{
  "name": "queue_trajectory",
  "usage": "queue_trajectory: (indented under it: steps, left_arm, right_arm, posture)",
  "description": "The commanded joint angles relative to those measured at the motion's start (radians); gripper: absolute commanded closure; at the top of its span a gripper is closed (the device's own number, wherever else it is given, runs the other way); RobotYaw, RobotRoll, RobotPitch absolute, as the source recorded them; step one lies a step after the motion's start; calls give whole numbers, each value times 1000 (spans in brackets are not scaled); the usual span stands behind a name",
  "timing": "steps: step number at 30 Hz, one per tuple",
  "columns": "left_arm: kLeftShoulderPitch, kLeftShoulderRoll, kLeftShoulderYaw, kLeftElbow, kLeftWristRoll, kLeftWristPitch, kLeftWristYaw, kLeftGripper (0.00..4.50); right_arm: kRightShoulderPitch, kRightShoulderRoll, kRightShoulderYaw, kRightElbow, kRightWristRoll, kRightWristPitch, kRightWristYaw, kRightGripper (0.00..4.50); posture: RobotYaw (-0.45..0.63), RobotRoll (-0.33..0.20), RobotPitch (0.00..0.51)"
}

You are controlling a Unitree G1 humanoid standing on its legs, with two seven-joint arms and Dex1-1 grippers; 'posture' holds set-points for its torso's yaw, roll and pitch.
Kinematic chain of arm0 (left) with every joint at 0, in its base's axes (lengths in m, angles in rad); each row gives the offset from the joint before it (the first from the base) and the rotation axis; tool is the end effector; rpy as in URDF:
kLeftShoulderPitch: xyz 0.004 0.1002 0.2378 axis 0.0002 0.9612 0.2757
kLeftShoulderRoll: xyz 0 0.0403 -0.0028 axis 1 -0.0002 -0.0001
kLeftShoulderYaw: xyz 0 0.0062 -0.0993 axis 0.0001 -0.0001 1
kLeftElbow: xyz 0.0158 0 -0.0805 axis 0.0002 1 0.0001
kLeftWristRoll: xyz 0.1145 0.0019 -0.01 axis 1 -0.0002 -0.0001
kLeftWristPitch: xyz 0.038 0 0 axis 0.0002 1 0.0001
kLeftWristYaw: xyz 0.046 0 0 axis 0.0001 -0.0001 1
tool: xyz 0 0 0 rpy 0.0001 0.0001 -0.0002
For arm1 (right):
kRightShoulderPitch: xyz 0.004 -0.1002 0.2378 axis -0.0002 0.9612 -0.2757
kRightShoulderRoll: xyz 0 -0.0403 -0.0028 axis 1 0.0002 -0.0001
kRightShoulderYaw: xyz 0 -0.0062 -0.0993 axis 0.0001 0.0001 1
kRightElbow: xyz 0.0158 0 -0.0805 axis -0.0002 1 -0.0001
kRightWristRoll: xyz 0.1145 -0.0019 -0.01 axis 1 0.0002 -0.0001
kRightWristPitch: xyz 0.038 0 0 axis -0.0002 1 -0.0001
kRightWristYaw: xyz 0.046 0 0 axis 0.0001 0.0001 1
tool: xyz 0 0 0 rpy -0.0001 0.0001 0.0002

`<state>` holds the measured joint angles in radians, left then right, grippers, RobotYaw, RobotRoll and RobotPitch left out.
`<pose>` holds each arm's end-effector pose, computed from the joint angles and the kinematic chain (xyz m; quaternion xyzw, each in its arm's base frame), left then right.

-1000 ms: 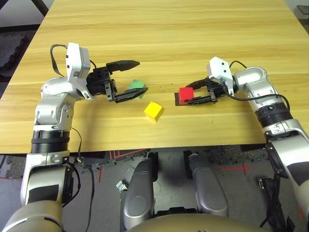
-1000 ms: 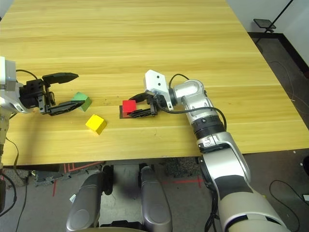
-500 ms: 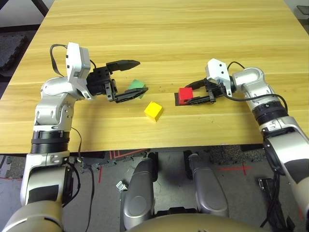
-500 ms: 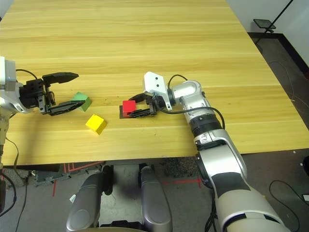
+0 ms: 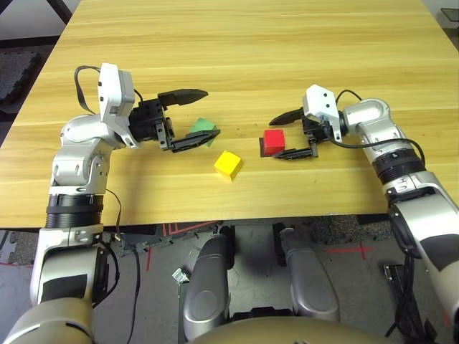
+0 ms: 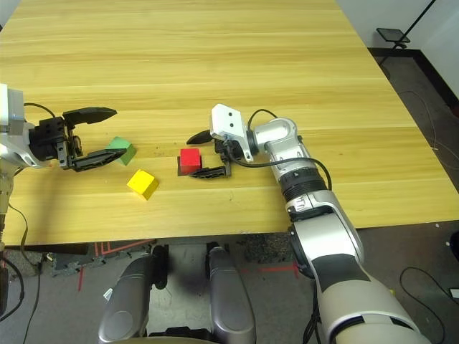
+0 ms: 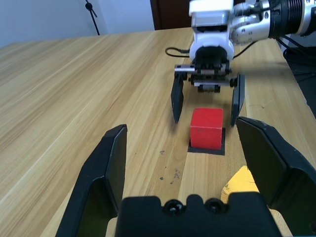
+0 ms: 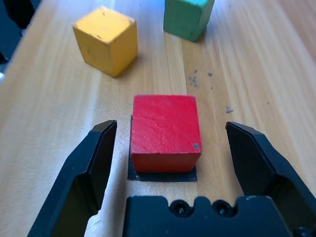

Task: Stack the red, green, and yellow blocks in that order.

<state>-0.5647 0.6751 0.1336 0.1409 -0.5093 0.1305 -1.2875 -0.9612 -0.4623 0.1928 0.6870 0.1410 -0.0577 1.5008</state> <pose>0.2903 0.2660 0.2197 0.1516 -0.1211 -0.5576 0.8071 0.3625 -0.1839 0.2069 -0.2494 0.0243 0.6823 0.6868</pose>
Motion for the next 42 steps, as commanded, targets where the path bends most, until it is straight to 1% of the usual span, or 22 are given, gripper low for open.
queue_trajectory:
  steps: [1, 4, 7, 11, 15, 18, 22, 23, 25, 28, 31, 37, 42]
  left_arm:
    - [17, 10, -7, 11, 17, -2, 4, 0]
    - [28, 5, -9, 13, 37, -6, 33, 0]
    - [44, 2, -15, 6, 63, 4, 79, 0]
    - [74, -3, -10, -63, 77, 84, 199, 0]
    - [137, -32, 11, -245, 21, 231, 336, 0]
    - [189, -65, 17, -468, -25, 421, 518, 0]
    - [187, -98, 43, -637, -73, 636, 725, 0]
    - [189, -96, 42, -669, -79, 691, 765, 0]
    - [197, -74, 13, -714, -50, 750, 812, 0]
    - [224, -23, -39, -712, 30, 765, 844, 0]
    - [244, -11, -64, -678, 61, 745, 844, 0]
    - [266, -23, -84, -651, 80, 726, 835, 0]
    - [263, -55, -91, -632, 97, 726, 858, 0]
  right_arm:
    - [-12, -60, -40, -110, 63, 110, 58, 35]
    - [-4, -119, -65, -195, 106, 210, 79, 35]
    - [16, -160, -94, -250, 123, 263, 44, 35]
    - [55, -191, -128, -311, 134, 306, -21, 35]
    - [105, -210, -166, -383, 157, 359, -74, 35]
    - [162, -221, -202, -440, 177, 398, -136, 35]
    - [216, -234, -224, -511, 203, 441, -173, 35]
    - [229, -238, -228, -529, 212, 452, -180, 35]
    - [252, -250, -232, -559, 229, 470, -185, 35]
    - [271, -268, -225, -584, 248, 489, -172, 35]
    - [269, -276, -214, -586, 258, 495, -167, 35]
    - [250, -279, -196, -575, 261, 491, -145, 35]
    - [242, -275, -183, -578, 268, 495, -136, 35]
  posture:
    - [410, 51, 275]
    - [397, 48, 277]
    - [380, 47, 283]
    - [362, 57, 291]
    - [353, 61, 296]
    - [346, 75, 301]
    - [353, 91, 303]
    - [356, 95, 305]
    - [360, 97, 306]
    - [363, 96, 307]
    - [366, 94, 307]
    - [377, 92, 304]
    - [379, 87, 297]
